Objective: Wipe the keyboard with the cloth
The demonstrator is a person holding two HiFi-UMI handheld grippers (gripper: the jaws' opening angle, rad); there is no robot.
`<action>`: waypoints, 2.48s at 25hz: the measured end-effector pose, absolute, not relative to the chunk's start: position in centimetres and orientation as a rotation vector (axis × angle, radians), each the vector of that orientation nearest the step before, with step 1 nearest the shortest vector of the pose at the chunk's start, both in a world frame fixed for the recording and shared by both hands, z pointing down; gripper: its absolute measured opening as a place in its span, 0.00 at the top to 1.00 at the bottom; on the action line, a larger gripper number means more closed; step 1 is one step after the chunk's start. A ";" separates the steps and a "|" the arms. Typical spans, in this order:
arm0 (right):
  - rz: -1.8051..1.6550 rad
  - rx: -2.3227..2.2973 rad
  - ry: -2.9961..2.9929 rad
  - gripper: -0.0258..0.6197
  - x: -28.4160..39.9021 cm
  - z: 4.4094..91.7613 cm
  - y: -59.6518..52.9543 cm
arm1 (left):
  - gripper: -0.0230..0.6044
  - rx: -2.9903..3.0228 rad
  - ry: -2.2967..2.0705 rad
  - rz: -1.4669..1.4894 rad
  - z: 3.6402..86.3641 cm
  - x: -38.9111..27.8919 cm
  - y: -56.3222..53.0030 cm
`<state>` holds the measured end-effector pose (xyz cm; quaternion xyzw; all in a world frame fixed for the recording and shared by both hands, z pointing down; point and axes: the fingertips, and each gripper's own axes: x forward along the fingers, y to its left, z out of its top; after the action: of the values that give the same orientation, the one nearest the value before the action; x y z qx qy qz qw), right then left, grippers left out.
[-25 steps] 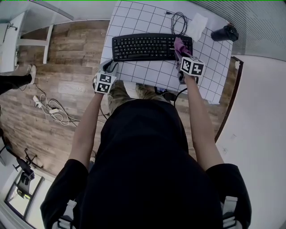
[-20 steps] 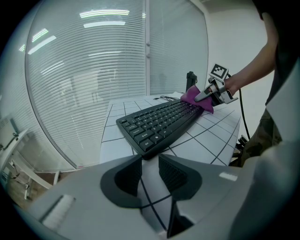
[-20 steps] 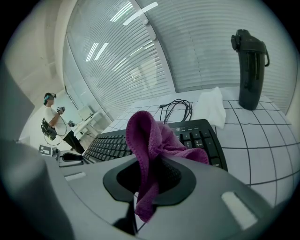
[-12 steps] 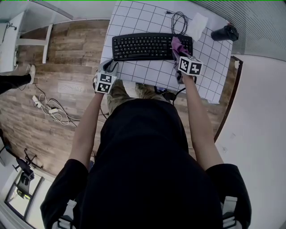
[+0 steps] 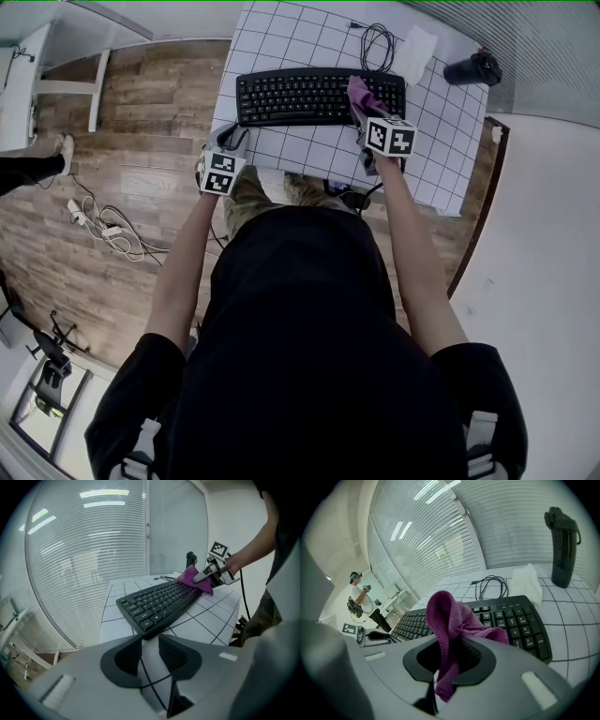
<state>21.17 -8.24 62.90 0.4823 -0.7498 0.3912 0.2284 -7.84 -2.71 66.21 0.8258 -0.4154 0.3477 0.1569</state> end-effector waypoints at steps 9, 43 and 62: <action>1.083 1.319 -2.068 0.86 20.4 62.8 -8.2 | 0.79 2.362 -1.191 0.994 66.2 -7.8 -2.6; 1.118 1.252 -2.109 0.86 16.4 62.8 -8.2 | 0.79 2.362 -1.171 0.995 66.1 -7.8 -2.7; 1.140 1.212 -2.135 0.86 14.4 62.7 -8.1 | 0.79 2.367 -1.176 0.983 66.1 -7.8 -2.8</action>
<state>14.39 -8.09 62.75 0.4372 -0.7702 0.4111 0.2159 -7.80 -2.77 66.06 0.8285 -0.4117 0.3440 0.1602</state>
